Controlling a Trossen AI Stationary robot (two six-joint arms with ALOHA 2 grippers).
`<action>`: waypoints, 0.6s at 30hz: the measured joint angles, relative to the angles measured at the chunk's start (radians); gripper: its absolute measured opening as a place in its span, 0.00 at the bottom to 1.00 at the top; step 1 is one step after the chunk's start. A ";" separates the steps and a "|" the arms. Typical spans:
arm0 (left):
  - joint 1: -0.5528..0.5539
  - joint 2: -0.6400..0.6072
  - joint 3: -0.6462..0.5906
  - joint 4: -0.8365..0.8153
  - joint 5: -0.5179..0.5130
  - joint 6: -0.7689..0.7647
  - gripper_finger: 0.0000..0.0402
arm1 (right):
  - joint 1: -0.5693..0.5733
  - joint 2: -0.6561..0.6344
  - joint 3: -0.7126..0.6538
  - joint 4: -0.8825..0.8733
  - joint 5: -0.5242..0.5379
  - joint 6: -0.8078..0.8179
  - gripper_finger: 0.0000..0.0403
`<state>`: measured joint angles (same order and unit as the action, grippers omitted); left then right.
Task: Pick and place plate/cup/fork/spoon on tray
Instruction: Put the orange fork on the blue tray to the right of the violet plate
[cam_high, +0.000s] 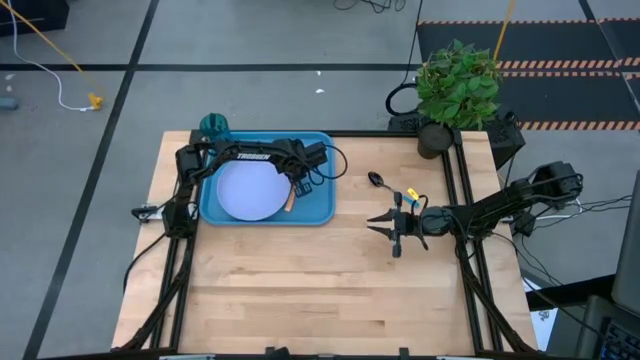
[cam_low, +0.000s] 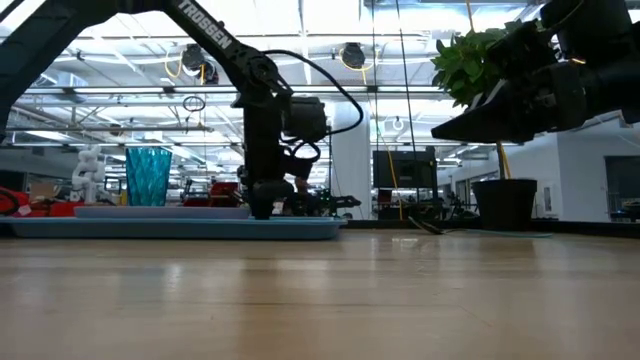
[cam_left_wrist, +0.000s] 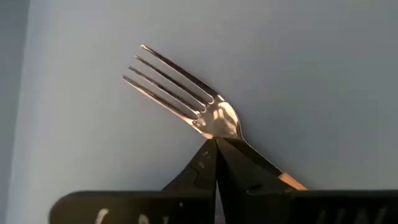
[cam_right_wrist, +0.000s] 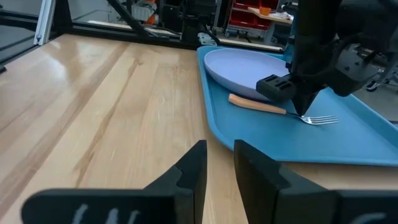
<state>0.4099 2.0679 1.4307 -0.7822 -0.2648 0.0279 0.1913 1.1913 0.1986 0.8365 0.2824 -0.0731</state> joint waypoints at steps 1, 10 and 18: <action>0.000 0.000 0.000 0.000 0.000 0.004 0.01 | 0.000 0.000 0.000 -0.003 0.000 0.000 0.17; 0.019 0.000 0.000 0.023 0.014 0.020 0.01 | 0.000 0.000 0.000 -0.003 0.000 0.000 0.17; 0.059 0.001 -0.001 0.077 0.041 0.038 0.01 | 0.000 0.000 0.000 -0.003 0.000 0.000 0.17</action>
<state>0.4693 2.0693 1.4296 -0.7051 -0.2236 0.0656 0.1913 1.1912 0.1982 0.8331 0.2821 -0.0727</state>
